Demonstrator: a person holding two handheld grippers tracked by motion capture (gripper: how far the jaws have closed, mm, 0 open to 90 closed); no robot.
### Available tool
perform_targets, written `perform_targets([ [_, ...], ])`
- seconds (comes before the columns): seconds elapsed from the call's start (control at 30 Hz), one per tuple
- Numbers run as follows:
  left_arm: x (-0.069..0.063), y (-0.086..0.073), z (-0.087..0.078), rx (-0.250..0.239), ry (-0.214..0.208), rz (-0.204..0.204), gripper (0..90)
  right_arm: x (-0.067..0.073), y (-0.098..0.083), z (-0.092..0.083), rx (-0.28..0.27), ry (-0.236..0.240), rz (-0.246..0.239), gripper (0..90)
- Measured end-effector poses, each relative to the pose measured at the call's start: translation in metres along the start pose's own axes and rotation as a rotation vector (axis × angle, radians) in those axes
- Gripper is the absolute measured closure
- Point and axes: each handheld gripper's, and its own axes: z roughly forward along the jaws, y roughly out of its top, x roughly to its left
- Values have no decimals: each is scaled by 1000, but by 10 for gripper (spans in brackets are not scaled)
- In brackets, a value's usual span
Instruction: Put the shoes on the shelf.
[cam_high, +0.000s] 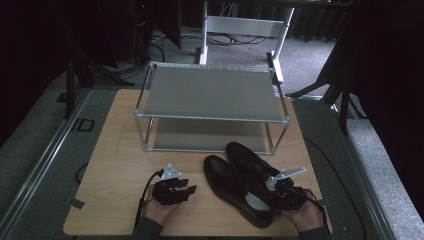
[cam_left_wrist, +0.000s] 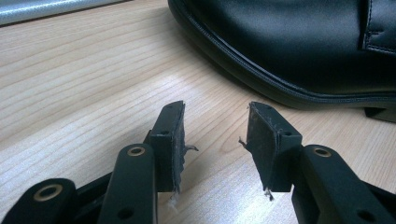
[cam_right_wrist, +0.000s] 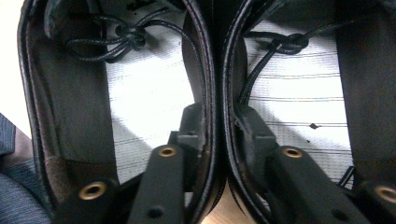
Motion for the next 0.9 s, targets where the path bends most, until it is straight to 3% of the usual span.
perform_targets([
  [0.53,0,-1,2,3,0,-2,567,3,-3,-2,-95,-17,31,802],
  [0.9,2,-1,0,-2,5,-7,565,7,6,-12,-128,-31,24,806],
])
